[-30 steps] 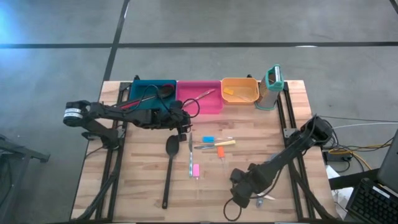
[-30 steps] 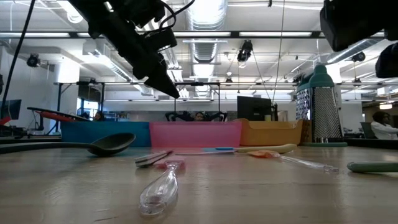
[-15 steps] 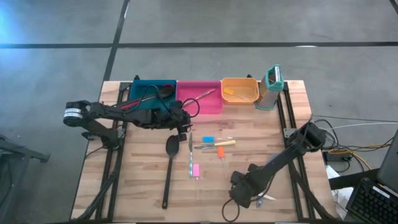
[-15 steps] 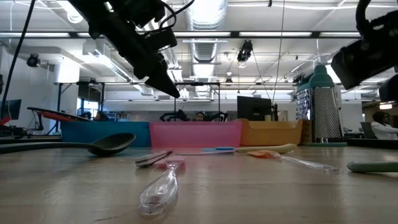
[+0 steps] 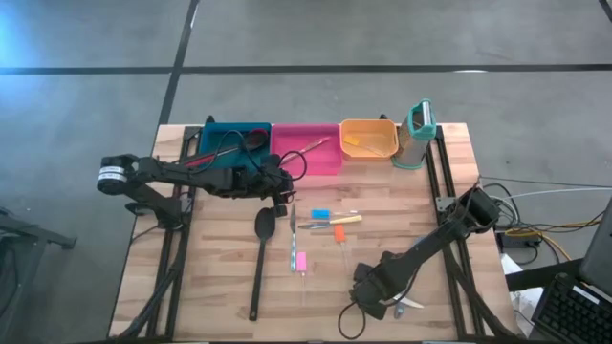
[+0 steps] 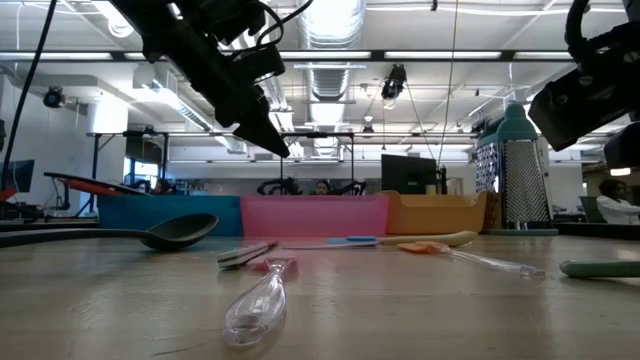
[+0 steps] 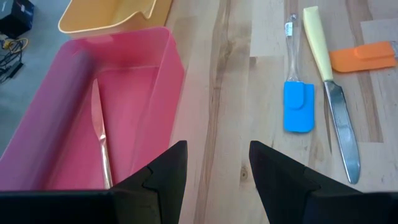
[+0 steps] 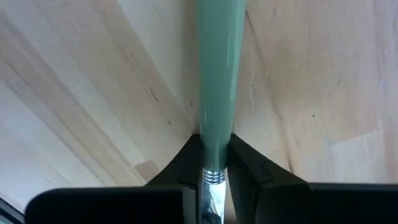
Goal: Pick & Place Kitchen Items
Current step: Put the green knife into the pink bin
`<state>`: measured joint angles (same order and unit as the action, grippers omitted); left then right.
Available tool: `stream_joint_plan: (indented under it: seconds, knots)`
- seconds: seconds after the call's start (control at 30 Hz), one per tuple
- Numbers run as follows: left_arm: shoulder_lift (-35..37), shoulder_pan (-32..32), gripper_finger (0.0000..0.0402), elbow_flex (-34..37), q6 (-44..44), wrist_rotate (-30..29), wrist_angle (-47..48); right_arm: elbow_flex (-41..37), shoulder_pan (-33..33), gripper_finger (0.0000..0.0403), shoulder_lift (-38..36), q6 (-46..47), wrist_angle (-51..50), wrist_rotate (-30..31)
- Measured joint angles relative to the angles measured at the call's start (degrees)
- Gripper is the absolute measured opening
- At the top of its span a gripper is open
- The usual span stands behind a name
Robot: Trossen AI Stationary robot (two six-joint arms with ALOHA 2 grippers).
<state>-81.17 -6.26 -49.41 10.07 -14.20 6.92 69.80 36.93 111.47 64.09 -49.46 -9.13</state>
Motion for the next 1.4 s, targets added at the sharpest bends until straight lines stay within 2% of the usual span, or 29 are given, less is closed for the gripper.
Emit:
stream_joint_plan:
  seconds: [0.13, 0.33, 0.6, 0.77, 1.27, 1.4]
  knots:
    - [0.00, 0.00, 0.0179, 0.00, 0.01, -0.01, -0.03, -0.26, -0.09, 0.0036, -1.71, -0.23, -0.36, 0.01]
    - [0.00, 0.00, 0.0179, 0.00, 0.02, -0.02, -0.11, -0.20, -0.15, 0.0036, -7.93, 1.67, -7.53, 0.92]
    - [0.00, 0.00, 0.0179, 0.00, -0.44, -0.25, -0.09, -0.20, -0.57, 0.0036, -16.86, 2.97, -13.77, 10.55]
    - [0.00, 0.02, 0.0179, 0.00, -1.16, -0.24, -0.12, -0.16, -2.97, 0.0036, -20.60, 1.53, -17.33, 12.83]
    - [0.00, 0.13, 0.0179, -0.60, -1.97, 0.40, -2.72, -0.07, -17.92, 0.0036, -20.66, -31.09, -21.00, 14.94]
    - [0.00, 0.13, 0.0179, -1.64, -0.13, 5.83, -2.45, -0.07, -21.58, 0.0036, -20.69, -38.45, -21.06, 17.04]
